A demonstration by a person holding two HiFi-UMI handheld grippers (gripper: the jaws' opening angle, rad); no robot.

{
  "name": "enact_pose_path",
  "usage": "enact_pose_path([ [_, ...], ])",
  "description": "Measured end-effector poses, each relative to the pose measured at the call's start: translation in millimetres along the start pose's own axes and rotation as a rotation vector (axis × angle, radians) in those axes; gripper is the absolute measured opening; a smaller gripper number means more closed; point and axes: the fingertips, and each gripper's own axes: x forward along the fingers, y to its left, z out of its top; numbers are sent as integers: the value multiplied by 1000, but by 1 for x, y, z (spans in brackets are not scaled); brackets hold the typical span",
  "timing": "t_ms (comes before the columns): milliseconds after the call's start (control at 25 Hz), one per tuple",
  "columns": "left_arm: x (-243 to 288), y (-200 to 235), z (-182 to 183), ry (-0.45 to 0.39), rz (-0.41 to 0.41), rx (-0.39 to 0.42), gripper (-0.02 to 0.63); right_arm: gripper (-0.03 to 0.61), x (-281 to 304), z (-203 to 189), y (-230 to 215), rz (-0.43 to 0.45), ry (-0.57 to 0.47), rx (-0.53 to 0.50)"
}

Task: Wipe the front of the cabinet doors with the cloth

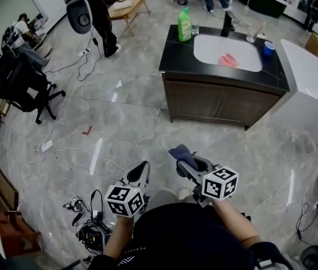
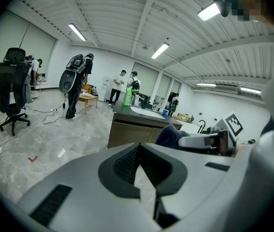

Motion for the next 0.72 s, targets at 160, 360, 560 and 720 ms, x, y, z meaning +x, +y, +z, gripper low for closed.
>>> enact_pose_path([
  [160, 13, -1, 3, 16, 0, 5, -6, 118, -6, 5, -12, -20, -17, 27],
  [360, 29, -2, 14, 11, -25, 39, -6, 118, -5, 7, -28, -56, -32, 55],
  [560, 46, 5, 15, 16, -48, 31, -6, 118, 2, 9, -38, -83, -42, 62],
  [720, 64, 18, 21, 22, -75, 25, -6, 118, 13, 20, -48, -118, -55, 61],
])
